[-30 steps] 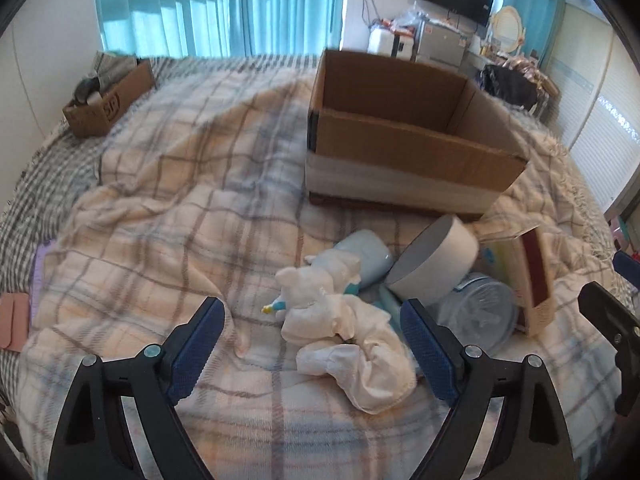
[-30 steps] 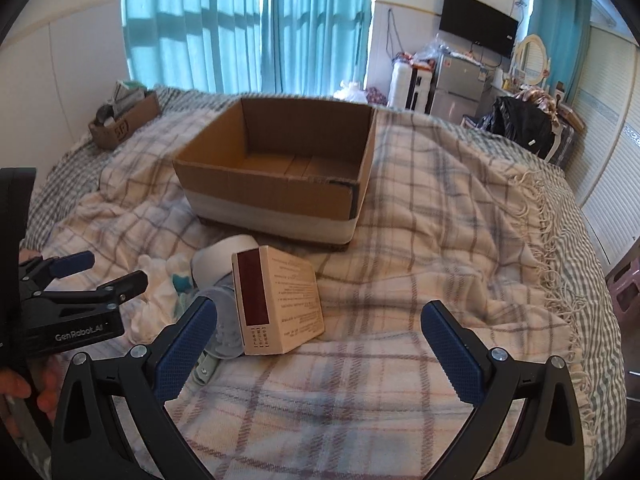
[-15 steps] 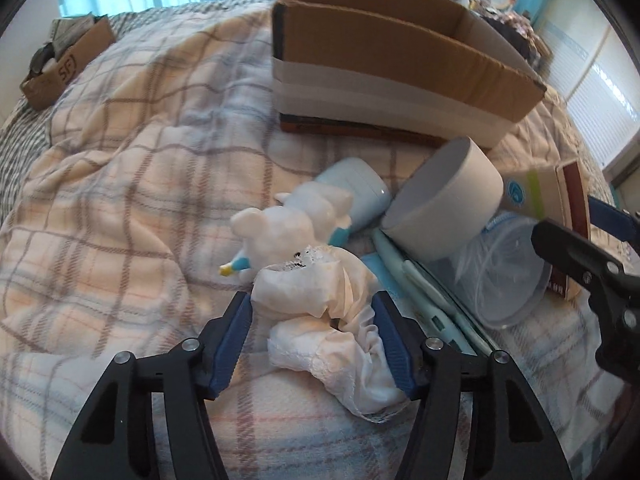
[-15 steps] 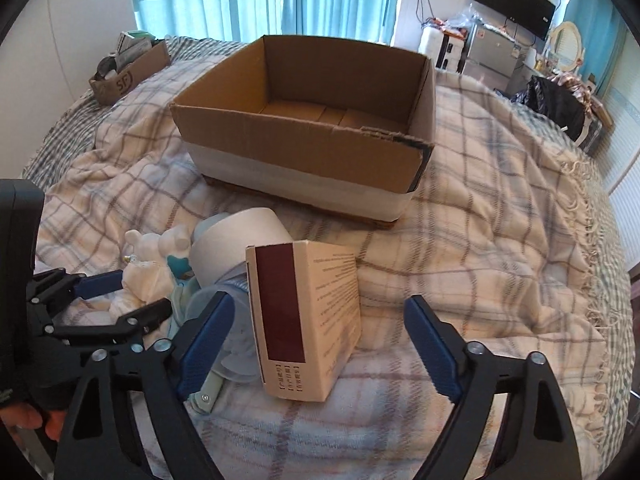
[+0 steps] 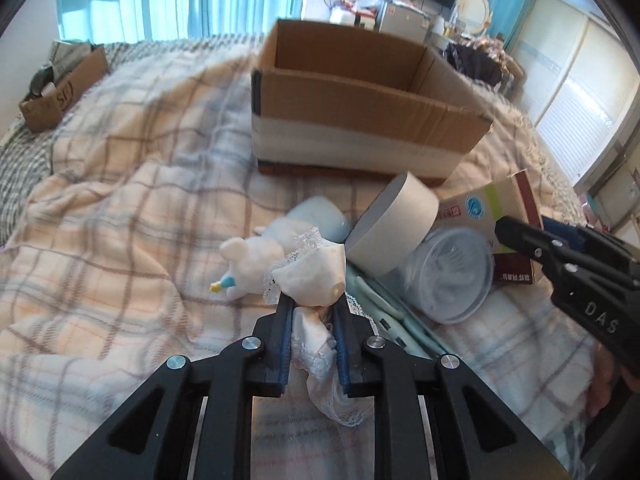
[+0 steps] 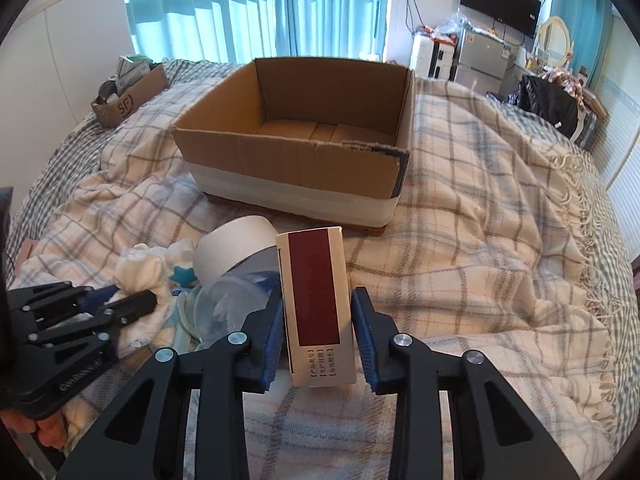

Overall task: Organize objects
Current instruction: 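Grasp the white cloth with the left tool while the right tool grasps the medicine box, then carry the cloth and medicine box into the cardboard box and release both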

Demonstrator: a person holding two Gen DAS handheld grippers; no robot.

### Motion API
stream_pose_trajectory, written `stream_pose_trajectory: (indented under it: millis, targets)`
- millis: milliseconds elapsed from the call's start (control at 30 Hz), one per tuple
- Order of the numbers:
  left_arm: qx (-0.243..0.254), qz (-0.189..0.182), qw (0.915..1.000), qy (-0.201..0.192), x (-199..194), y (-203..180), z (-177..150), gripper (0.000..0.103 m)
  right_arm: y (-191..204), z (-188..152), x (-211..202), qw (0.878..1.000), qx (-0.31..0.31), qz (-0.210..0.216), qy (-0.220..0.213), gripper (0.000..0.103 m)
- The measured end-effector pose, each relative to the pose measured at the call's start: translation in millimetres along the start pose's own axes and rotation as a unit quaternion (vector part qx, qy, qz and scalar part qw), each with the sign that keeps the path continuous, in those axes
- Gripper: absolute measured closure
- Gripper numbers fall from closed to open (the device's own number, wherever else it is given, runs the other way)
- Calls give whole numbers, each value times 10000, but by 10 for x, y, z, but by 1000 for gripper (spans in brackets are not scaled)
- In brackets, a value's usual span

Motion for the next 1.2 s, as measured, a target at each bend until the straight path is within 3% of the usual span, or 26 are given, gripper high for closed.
stream_pose_trajectory:
  millis: [267, 600, 700, 1100, 1200]
  targets:
    - [116, 118, 9989, -431, -331, -160, -45, 85, 55, -90, -407, 9977, -191, -210, -612, 74]
    - [256, -103, 9968, -756, -691, -344, -23, 85, 100, -129, -916, 9917, -392, -492, -1120, 74]
    - [253, -191, 9963, -795, -751, -378, 50, 85, 43, -78, -1054, 9902, -351, -402, -1289, 74]
    - [332, -387, 9932, -1047, -918, -478, 820, 85, -149, 546, -1397, 9827, -424, -287, -1777, 74]
    - [417, -244, 9932, -1061, -930, -499, 1098, 85, -190, 763, -1406, 9811, -459, -316, -1854, 74]
Point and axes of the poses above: each gripper's, at about its wrist camera, not at the fingertips, and x roughly the way its jaws point, y to its left, z to its top, the point moved 2 cm from there along x, roughly the way its jaws point, and after that the axes turned 12 degrees about y, right-handed, at the moved point
